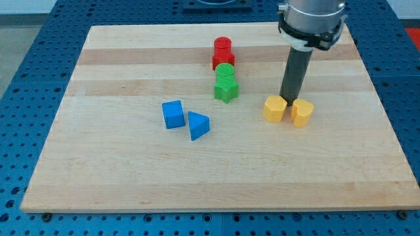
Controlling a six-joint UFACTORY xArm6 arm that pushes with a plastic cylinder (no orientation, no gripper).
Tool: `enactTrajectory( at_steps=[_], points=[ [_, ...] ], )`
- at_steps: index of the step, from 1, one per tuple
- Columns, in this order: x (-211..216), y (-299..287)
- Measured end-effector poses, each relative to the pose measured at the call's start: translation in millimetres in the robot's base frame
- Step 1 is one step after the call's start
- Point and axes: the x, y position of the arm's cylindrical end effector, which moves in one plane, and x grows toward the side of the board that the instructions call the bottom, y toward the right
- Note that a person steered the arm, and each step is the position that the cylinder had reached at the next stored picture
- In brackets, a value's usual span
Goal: Move yellow heart below the yellow hexagon
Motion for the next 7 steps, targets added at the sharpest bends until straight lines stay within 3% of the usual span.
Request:
enactTrajectory(
  at_steps=[1, 7],
  points=[
    [-9.3, 12.6],
    [60.7, 35.5]
  ],
)
